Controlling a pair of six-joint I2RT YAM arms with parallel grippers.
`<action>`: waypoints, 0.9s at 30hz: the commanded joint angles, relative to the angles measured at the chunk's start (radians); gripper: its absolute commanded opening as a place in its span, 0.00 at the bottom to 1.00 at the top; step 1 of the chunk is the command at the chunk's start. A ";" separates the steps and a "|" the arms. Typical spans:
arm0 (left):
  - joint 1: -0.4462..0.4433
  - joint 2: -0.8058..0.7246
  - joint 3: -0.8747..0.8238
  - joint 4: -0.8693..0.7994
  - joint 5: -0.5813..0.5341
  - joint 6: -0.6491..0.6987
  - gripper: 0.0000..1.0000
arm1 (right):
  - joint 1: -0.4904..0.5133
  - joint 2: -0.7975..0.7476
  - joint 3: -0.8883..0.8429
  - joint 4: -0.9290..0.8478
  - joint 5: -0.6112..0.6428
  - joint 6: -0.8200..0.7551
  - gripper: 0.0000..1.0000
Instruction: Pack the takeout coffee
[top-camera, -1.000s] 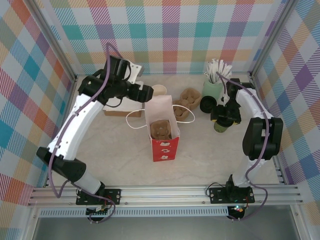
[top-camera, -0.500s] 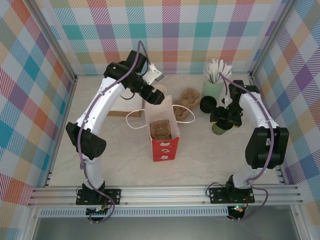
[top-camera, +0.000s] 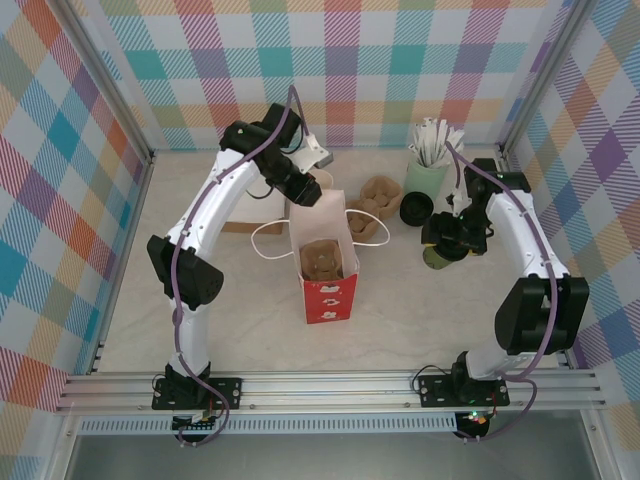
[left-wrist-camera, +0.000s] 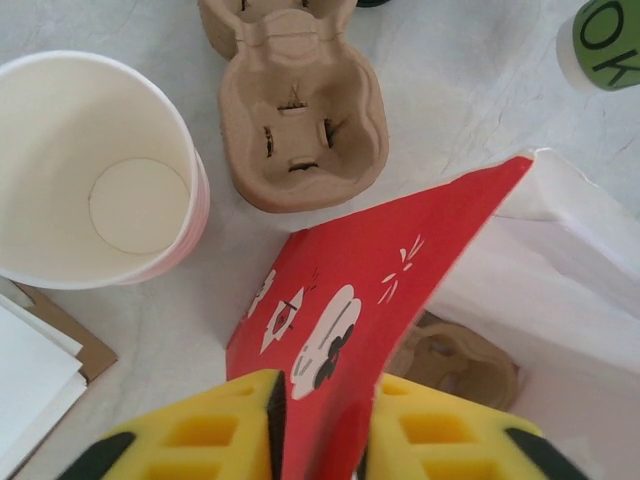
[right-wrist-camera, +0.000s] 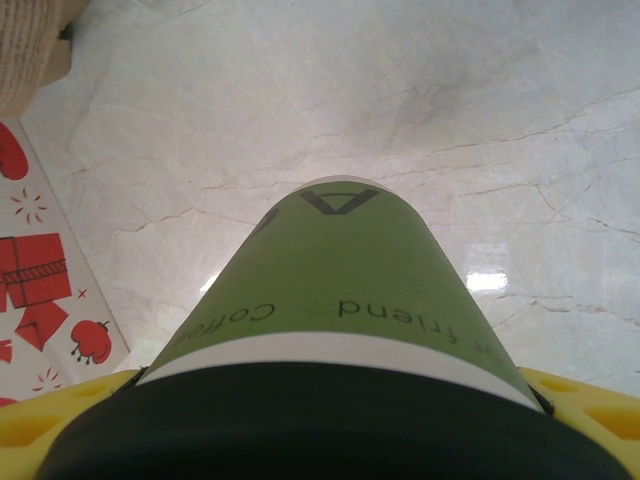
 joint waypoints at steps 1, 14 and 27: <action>0.008 -0.029 0.025 -0.023 0.003 -0.027 0.21 | 0.013 -0.043 0.060 -0.052 -0.034 0.003 0.85; 0.006 -0.132 -0.113 0.092 0.012 -0.253 0.11 | 0.062 -0.112 0.257 -0.181 -0.027 0.022 0.85; 0.000 -0.204 -0.251 0.161 0.007 -0.336 0.11 | 0.191 -0.109 0.595 -0.281 -0.084 0.106 0.85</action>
